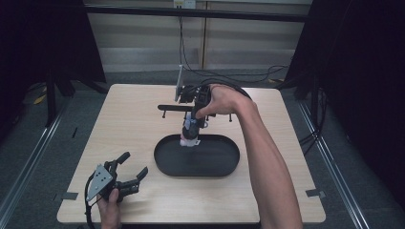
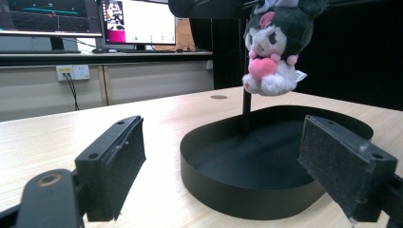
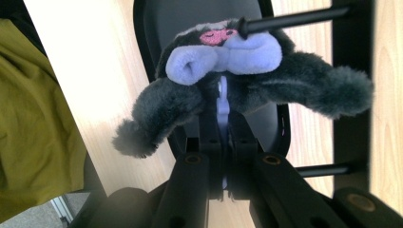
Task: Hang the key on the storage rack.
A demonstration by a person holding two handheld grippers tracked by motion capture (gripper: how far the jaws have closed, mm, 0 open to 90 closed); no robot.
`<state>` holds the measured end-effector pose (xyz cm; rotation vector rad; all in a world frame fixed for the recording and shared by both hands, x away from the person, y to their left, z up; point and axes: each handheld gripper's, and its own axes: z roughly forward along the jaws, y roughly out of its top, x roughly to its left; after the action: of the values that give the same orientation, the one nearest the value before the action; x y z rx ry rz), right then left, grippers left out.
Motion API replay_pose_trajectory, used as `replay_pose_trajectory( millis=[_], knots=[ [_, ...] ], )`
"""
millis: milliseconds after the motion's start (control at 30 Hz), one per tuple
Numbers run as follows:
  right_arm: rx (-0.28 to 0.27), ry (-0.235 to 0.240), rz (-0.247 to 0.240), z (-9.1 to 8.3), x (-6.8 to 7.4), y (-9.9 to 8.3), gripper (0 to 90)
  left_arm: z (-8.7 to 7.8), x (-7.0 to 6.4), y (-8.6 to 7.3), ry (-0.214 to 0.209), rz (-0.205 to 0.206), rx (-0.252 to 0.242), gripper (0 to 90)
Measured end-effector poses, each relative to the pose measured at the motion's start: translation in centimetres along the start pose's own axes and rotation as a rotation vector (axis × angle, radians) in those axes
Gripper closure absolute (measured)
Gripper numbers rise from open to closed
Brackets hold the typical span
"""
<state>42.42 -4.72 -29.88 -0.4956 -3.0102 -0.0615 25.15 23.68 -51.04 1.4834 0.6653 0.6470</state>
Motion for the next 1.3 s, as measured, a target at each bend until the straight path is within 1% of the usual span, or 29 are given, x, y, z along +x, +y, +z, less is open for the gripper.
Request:
replay_pose_trajectory(
  millis=[67, 100, 200, 467, 600, 733, 833, 933, 1000, 1100, 1167, 1233, 1267, 1300],
  knots=[
    [0.012, -0.014, 0.006, -0.1, -0.2, 0.1, 87.1, 0.0, 0.0, 0.0, -0.001, 0.000, -0.002, 15.3],
    [0.012, -0.010, 0.005, -0.1, -0.3, 0.0, 87.1, 0.0, 0.0, 0.0, -0.001, -0.001, -0.002, 15.2],
    [-0.010, -0.002, 0.008, -0.4, -0.6, -0.1, 87.0, 0.0, 0.0, 0.0, 0.000, -0.002, -0.003, 15.2],
    [-0.032, 0.007, -0.001, -0.9, -1.3, -0.5, 86.8, 0.0, 0.0, 0.0, -0.001, -0.002, -0.003, 15.3],
    [-0.042, 0.011, -0.001, -0.9, -1.4, -0.6, 86.7, 0.0, 0.0, 0.0, -0.001, -0.002, -0.003, 15.2],
    [-0.030, -0.005, -0.010, -0.6, -1.4, -0.6, 86.4, 0.0, 0.0, 0.0, 0.000, -0.002, -0.003, 15.2],
    [-0.031, -0.007, -0.014, -0.6, -1.4, -0.5, 86.5, 0.0, 0.0, 0.0, 0.000, -0.002, -0.002, 15.3],
    [-0.032, -0.020, -0.023, -0.6, -1.5, -0.6, 84.5, 0.0, 0.0, 0.0, -0.001, -0.001, -0.003, 15.3],
    [-0.042, -0.016, -0.020, -0.6, -1.6, -0.6, 84.5, 0.0, 0.0, 0.0, 0.000, -0.002, -0.003, 15.2],
    [-0.042, -0.018, -0.023, -0.6, -1.7, -0.7, 84.8, 0.0, 0.0, 0.0, 0.000, -0.001, -0.002, 15.3],
    [-0.050, -0.037, -0.020, -0.6, -1.8, -0.7, 84.0, 0.0, 0.0, 0.0, 0.000, 0.001, -0.001, 15.2],
    [-0.052, -0.038, -0.012, -0.6, -1.8, -0.7, 83.9, 0.0, 0.0, 0.0, -0.002, 0.002, 0.000, 15.2],
    [-0.053, -0.047, -0.009, -0.7, -1.8, -0.7, 85.4, 0.0, 0.0, 0.0, -0.003, 0.002, -0.001, 15.2],
    [-0.054, -0.046, -0.010, -0.8, -1.8, -0.7, 86.2, 0.0, 0.0, 0.0, -0.003, 0.002, -0.001, 15.2]
  ],
)
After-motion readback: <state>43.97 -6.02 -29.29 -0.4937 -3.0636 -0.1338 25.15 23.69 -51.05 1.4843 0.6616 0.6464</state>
